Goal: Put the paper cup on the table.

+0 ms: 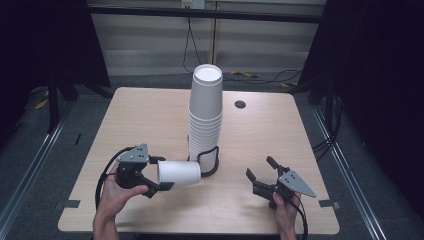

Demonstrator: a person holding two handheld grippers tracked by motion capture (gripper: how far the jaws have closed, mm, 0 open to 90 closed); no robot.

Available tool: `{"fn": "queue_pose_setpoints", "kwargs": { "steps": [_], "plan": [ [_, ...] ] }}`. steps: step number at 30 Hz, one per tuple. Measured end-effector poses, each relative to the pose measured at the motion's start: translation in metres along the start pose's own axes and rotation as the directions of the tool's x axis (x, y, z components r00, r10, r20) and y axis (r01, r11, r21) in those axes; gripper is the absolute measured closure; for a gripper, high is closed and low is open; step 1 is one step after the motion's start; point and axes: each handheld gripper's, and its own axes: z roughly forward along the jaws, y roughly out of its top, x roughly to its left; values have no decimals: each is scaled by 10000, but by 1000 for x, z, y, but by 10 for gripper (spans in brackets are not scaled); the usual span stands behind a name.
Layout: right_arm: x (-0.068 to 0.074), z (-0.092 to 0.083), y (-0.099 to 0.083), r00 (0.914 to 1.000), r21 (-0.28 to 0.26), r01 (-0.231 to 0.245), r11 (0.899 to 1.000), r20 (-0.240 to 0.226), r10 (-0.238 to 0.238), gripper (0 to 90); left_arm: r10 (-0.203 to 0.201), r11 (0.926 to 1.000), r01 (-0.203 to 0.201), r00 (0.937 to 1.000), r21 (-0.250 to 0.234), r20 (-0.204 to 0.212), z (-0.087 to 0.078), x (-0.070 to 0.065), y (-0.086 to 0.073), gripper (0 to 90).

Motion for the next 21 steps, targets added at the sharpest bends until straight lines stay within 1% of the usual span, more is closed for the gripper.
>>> {"fn": "queue_pose_setpoints", "kwargs": {
  "steps": [2,4,5,6,7,10,11,12,13,15,17,18,19,21],
  "plan": [
    [-2,0,1,9999,-1,69,10000,79,-69,131,-110,9997,111,9999,205,-65,2,2,-2,112],
    [-3,-1,0,10000,36,4,10000,78,-5,131,-226,9988,234,9996,434,-173,3,4,-4,112],
    [-3,-2,0,9999,6,55,10000,163,-55,131,-277,9986,287,9993,446,-242,3,6,-4,112],
    [-2,-3,-1,9999,-150,64,9999,134,-62,130,-352,9983,364,9990,466,-264,2,7,-5,112],
    [-2,-4,-1,9998,-190,100,9998,160,-97,130,-395,9978,411,9988,520,-301,2,8,-5,112],
    [-1,-5,-2,9997,-343,210,9992,156,-205,129,-455,9948,518,9963,880,-727,1,12,-5,112],
    [0,-6,-2,9995,-445,296,9986,134,-291,129,-498,9946,565,9957,872,-779,-1,13,-5,112],
    [0,-6,-2,9992,-515,364,9980,208,-354,128,-545,9949,606,9956,805,-758,-2,16,-5,112],
    [0,-7,-2,9993,-487,312,9983,212,-302,129,-631,9945,693,9949,782,-792,-4,17,-5,112],
    [0,-6,-2,9992,-508,358,9981,221,-347,127,-709,9911,814,9925,1053,-995,-5,20,-5,113],
    [1,-6,-2,9991,-527,362,9980,228,-350,128,-656,9869,811,9916,1396,-1119,-6,24,-3,112],
    [0,-6,-2,9991,-530,363,9979,226,-351,128,-695,9851,862,9911,1491,-1137,-6,24,-2,112],
    [0,-6,-2,9991,-528,358,9980,226,-346,128,-758,9834,955,9888,1541,-1286,-8,26,-2,112],
    [1,-6,-2,9991,-516,373,9980,226,-362,129,-755,9805,975,9885,1705,-1312,-10,29,-1,112]
  ]
}}
